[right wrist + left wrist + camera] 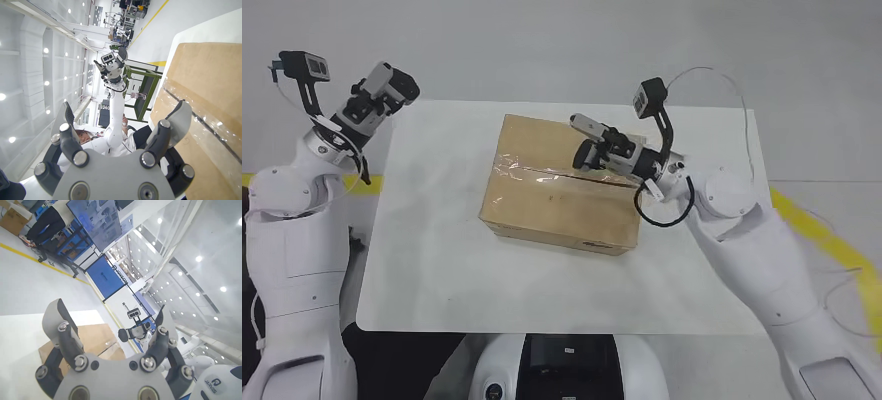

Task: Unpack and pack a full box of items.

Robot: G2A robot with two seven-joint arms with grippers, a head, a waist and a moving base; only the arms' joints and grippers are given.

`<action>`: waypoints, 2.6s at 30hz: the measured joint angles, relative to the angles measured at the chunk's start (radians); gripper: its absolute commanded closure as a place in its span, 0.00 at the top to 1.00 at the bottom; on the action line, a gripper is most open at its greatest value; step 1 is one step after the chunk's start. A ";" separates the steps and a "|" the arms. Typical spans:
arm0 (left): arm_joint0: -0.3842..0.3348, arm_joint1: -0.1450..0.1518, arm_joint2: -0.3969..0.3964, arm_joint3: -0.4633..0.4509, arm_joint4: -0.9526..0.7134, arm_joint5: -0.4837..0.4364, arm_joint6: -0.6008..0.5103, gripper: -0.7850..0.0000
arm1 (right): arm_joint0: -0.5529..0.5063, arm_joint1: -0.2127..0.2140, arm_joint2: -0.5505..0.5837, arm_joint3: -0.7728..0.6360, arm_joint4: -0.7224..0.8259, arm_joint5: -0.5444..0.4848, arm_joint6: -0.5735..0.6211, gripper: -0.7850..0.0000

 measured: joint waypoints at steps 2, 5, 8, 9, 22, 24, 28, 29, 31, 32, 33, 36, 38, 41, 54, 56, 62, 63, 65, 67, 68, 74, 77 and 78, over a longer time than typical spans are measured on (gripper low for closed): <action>0.012 0.004 -0.015 0.003 0.012 0.000 0.014 1.00 | 0.030 -0.015 -0.039 0.023 0.018 0.017 -0.008 1.00; 0.040 0.010 -0.037 -0.005 0.013 0.001 0.040 1.00 | 0.072 -0.037 -0.096 0.054 0.042 0.049 0.005 1.00; 0.071 0.014 -0.056 -0.020 0.004 -0.001 0.059 1.00 | 0.111 -0.059 -0.145 0.089 0.054 0.061 0.008 1.00; 0.079 0.015 -0.060 -0.024 -0.001 -0.001 0.063 1.00 | 0.121 -0.066 -0.158 0.101 0.058 0.061 0.006 1.00; 0.098 0.017 -0.072 -0.017 -0.043 0.007 0.100 1.00 | 0.250 -0.168 -0.308 0.249 0.090 0.040 -0.020 1.00; 0.098 0.017 -0.072 -0.017 -0.043 0.006 0.100 1.00 | 0.268 -0.185 -0.325 0.275 0.096 0.032 -0.029 1.00; 0.098 0.017 -0.072 -0.017 -0.043 0.006 0.100 1.00 | 0.298 -0.220 -0.355 0.333 0.116 0.007 -0.038 1.00; 0.098 0.017 -0.072 -0.017 -0.043 0.006 0.100 1.00 | 0.308 -0.232 -0.365 0.350 0.124 0.001 -0.037 1.00; 0.098 0.017 -0.072 -0.017 -0.043 0.006 0.100 1.00 | 0.325 -0.250 -0.382 0.376 0.128 -0.009 -0.033 1.00; 0.098 0.017 -0.072 -0.017 -0.043 0.006 0.100 1.00 | 0.336 -0.261 -0.392 0.394 0.130 -0.015 -0.033 1.00; 0.098 0.017 -0.072 -0.017 -0.043 0.006 0.100 1.00 | 0.343 -0.270 -0.398 0.408 0.132 -0.019 -0.033 1.00; 0.098 0.017 -0.072 -0.017 -0.043 0.006 0.100 1.00 | 0.365 -0.298 -0.414 0.457 0.149 -0.033 -0.033 1.00; 0.098 0.017 -0.072 -0.017 -0.043 0.006 0.100 1.00 | 0.378 -0.317 -0.424 0.491 0.160 -0.041 -0.023 1.00; 0.098 0.017 -0.072 -0.017 -0.043 0.006 0.100 1.00 | 0.391 -0.341 -0.436 0.542 0.167 -0.055 -0.002 1.00; 0.098 0.017 -0.072 -0.017 -0.043 0.006 0.100 1.00 | 0.412 -0.390 -0.413 0.667 0.138 -0.072 0.036 1.00; 0.098 0.017 -0.072 -0.017 -0.043 0.006 0.100 1.00 | 0.408 -0.390 -0.404 0.667 0.128 -0.067 0.047 1.00; 0.098 0.017 -0.072 -0.017 -0.043 0.006 0.100 1.00 | 0.388 -0.382 -0.372 0.657 0.082 -0.041 0.060 1.00; 0.098 0.017 -0.072 -0.017 -0.043 0.006 0.100 1.00 | 0.384 -0.380 -0.366 0.654 0.077 -0.036 0.062 1.00; 0.098 0.017 -0.072 -0.017 -0.043 0.006 0.100 1.00 | 0.373 -0.376 -0.352 0.645 0.064 -0.024 0.066 1.00; 0.098 0.017 -0.072 -0.017 -0.043 0.006 0.100 1.00 | 0.364 -0.372 -0.341 0.633 0.051 -0.015 0.069 1.00; 0.098 0.017 -0.072 -0.017 -0.043 0.006 0.100 1.00 | 0.357 -0.369 -0.333 0.624 0.044 -0.010 0.071 1.00; 0.098 0.017 -0.072 -0.017 -0.043 0.006 0.100 1.00 | 0.329 -0.357 -0.294 0.573 0.009 0.020 0.084 1.00; 0.098 0.017 -0.072 -0.017 -0.043 0.006 0.100 1.00 | 0.316 -0.350 -0.274 0.554 -0.013 0.034 0.084 1.00; 0.098 0.017 -0.072 -0.017 -0.043 0.006 0.100 1.00 | 0.312 -0.348 -0.267 0.549 -0.019 0.039 0.083 1.00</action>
